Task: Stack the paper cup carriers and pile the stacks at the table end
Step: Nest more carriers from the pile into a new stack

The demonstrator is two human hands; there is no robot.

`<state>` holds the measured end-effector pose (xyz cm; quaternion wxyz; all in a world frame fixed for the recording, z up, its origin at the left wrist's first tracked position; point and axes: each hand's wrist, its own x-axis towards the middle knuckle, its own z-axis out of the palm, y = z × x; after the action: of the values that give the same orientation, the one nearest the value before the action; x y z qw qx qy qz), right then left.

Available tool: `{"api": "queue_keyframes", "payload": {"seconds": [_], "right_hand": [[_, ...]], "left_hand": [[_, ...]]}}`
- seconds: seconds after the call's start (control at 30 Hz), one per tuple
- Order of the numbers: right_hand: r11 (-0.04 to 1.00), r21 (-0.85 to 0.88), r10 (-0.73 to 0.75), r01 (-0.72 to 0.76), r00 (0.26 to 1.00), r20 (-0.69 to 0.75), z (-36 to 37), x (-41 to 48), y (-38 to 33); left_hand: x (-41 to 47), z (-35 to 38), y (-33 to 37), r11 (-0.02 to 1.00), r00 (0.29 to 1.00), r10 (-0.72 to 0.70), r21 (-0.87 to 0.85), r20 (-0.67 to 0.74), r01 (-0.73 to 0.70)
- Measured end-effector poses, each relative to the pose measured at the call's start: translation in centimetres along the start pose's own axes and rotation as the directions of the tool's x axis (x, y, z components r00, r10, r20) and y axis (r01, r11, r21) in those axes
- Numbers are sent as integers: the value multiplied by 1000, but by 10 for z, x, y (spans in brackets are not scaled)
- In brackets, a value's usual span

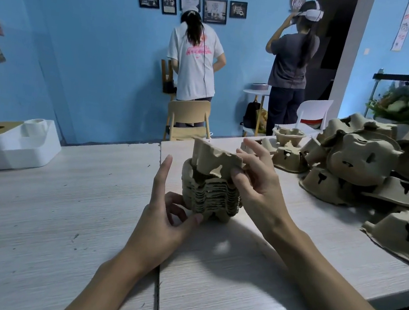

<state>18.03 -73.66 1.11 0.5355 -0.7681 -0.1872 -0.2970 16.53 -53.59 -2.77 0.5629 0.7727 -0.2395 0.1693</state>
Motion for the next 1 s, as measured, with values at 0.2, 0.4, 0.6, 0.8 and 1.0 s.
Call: {"api": "queue_keyframes", "payload": {"seconds": [0.2,0.4,0.6,0.8,1.0], "right_hand": [[1000,26,-9,7,996,87,0,-6,-9],[965,-169,-197,201,980,41,5,-3,-2],[823,-471,-278,318,948,154,6,6,-6],[897,-383,-153,221,968,199,-3,18,-11],[798,-550,190,-245,969,-155,-19,58,39]], "left_hand": [[0,0,0,1000,1000,-6,-11,14,6],[0,0,2,1000,1000,0,6,18,0],[2,-1,2,1000,1000,-5,22,18,5],[1,-1,6,1000,1000,-20,23,12,20],[1,-1,6,997,999,-25,73,35,23]]}}
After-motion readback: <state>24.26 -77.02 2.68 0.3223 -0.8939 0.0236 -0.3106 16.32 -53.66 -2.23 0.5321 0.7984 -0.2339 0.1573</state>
